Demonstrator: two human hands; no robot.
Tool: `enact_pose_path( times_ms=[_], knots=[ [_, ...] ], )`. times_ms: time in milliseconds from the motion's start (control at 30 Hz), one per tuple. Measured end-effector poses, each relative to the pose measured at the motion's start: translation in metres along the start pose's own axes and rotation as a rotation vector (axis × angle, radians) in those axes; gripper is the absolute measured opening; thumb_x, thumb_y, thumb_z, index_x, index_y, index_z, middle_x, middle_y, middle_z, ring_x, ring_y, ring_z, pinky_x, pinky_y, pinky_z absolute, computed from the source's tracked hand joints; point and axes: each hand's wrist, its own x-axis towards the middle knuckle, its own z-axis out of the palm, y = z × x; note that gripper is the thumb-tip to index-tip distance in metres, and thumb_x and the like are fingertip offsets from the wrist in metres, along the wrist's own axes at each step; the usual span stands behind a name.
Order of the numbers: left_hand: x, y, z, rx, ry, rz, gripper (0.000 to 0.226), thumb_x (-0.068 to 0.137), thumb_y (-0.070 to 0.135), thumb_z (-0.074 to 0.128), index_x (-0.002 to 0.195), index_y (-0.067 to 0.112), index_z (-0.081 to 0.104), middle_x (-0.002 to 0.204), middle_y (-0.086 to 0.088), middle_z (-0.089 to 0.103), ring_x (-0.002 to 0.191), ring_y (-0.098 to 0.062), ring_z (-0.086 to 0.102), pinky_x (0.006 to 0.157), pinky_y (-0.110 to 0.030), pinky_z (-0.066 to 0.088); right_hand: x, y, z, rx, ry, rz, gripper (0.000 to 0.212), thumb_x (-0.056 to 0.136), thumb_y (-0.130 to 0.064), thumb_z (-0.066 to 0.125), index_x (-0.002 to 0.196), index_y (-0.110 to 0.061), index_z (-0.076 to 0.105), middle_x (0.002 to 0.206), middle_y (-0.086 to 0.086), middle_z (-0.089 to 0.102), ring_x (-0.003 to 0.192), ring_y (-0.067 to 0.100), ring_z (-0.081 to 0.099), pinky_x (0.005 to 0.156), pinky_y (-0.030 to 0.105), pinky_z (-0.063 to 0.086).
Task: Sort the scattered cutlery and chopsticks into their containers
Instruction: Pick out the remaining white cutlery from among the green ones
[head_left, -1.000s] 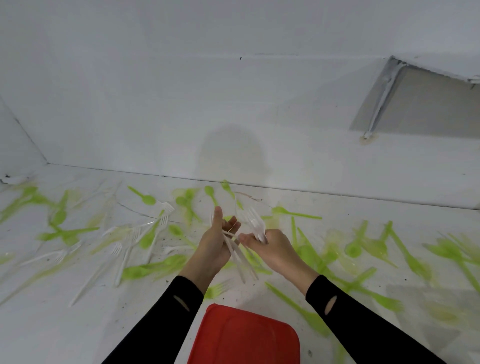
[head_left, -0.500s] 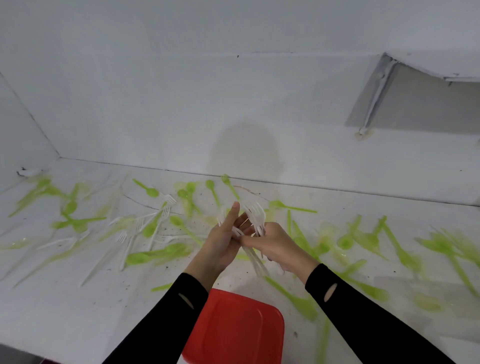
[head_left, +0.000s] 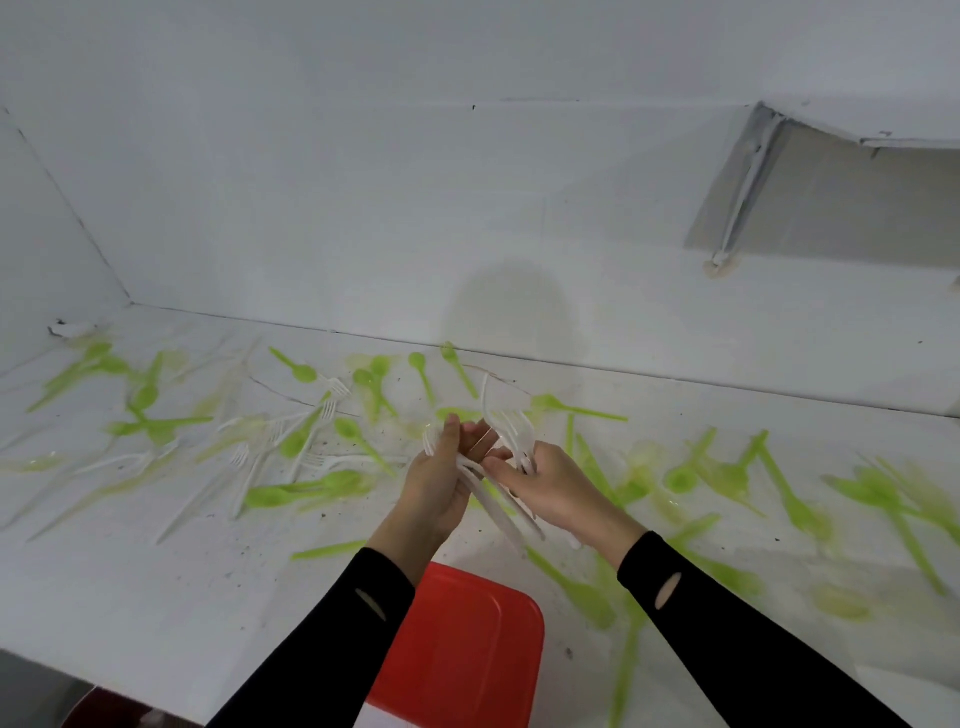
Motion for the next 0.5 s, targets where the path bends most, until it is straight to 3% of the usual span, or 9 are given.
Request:
enact_pose_path(
  times_ms=[67, 167, 333, 433, 500],
  knots=[
    [-0.003, 0.001, -0.003, -0.012, 0.086, 0.039, 0.03, 0.095, 0.029, 0.06, 0.089, -0.001, 0.06, 0.085, -0.015, 0.071, 0.076, -0.024, 0.073, 0.065, -0.031, 0.06, -0.003, 0.0, -0.001, 0.006, -0.015, 0.046, 0.023, 0.093, -0.041, 0.054, 0.108, -0.023, 0.058, 0.075, -0.008, 0.06, 0.069, 0.007, 0.06, 0.06, 0.024, 0.046],
    [-0.004, 0.005, -0.011, -0.016, 0.193, 0.095, 0.037, 0.084, 0.027, 0.072, 0.101, -0.004, 0.062, 0.086, -0.014, 0.072, 0.079, -0.022, 0.074, 0.065, -0.029, 0.06, -0.008, -0.003, -0.002, 0.005, -0.118, 0.058, 0.025, 0.101, -0.038, 0.044, 0.112, -0.015, 0.047, 0.077, -0.004, 0.059, 0.055, -0.001, 0.051, 0.049, 0.015, 0.038],
    [-0.01, 0.014, -0.024, 0.05, 0.154, 0.137, 0.043, 0.08, 0.038, 0.07, 0.1, 0.001, 0.065, 0.094, -0.007, 0.071, 0.082, -0.014, 0.07, 0.069, -0.02, 0.056, -0.005, -0.005, 0.007, -0.055, -0.153, -0.031, 0.037, 0.1, -0.039, 0.051, 0.083, -0.009, 0.063, 0.062, -0.001, 0.07, 0.049, 0.016, 0.041, 0.053, 0.028, 0.036],
    [-0.008, 0.02, -0.026, 0.083, 0.159, 0.128, 0.051, 0.072, 0.047, 0.07, 0.099, 0.005, 0.062, 0.079, 0.0, 0.059, 0.06, -0.007, 0.055, 0.054, -0.016, 0.047, -0.001, -0.01, 0.017, -0.13, -0.035, -0.072, 0.046, 0.099, -0.041, 0.052, 0.061, -0.016, 0.057, 0.047, -0.007, 0.06, 0.038, 0.006, 0.041, 0.047, 0.02, 0.037],
    [-0.004, 0.026, -0.03, 0.128, 0.142, 0.119, 0.046, 0.069, 0.046, 0.075, 0.089, 0.01, 0.057, 0.071, 0.001, 0.044, 0.053, -0.007, 0.043, 0.048, -0.018, 0.04, 0.003, -0.016, 0.027, -0.246, -0.027, -0.113, 0.046, 0.098, -0.043, 0.054, 0.059, -0.02, 0.056, 0.044, -0.01, 0.057, 0.04, 0.005, 0.049, 0.049, 0.017, 0.039]
  ],
)
